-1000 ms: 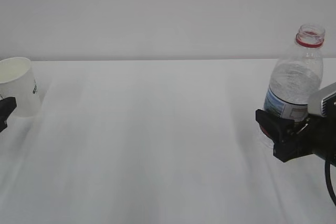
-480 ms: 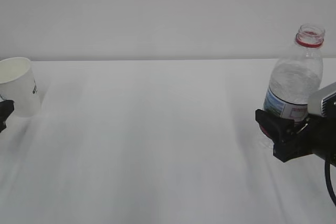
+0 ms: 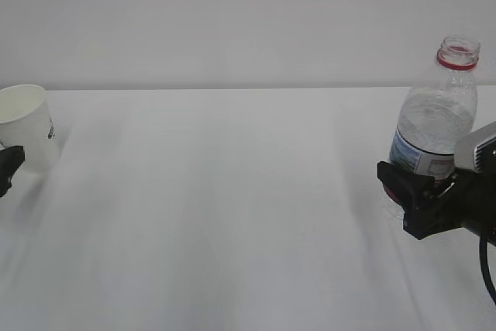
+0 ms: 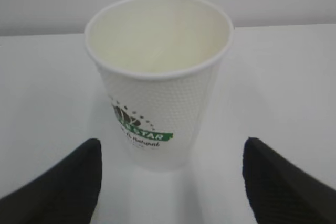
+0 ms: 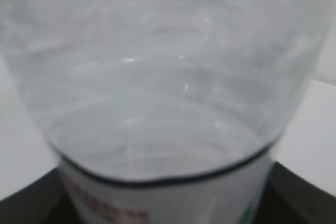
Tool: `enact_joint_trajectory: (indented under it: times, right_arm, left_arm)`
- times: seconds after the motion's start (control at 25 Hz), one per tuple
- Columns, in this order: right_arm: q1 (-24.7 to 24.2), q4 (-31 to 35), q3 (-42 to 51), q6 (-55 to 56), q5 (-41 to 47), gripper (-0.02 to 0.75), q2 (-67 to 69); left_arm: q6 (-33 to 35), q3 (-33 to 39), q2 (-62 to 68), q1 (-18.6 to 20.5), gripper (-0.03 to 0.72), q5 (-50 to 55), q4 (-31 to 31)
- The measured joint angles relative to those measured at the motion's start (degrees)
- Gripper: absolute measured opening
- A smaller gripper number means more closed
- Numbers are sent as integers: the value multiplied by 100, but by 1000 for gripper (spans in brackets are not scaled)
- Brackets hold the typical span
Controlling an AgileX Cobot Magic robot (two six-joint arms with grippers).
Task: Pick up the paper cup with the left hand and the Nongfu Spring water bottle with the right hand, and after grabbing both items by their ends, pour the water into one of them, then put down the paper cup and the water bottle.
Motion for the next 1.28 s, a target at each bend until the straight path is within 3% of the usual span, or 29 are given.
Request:
enact_joint_trajectory:
  times: [1.28]
  right_arm:
    - [0,-11,0,0,0,524,0]
  left_arm:
    - [-285,-859,1482,0,620,-588,292]
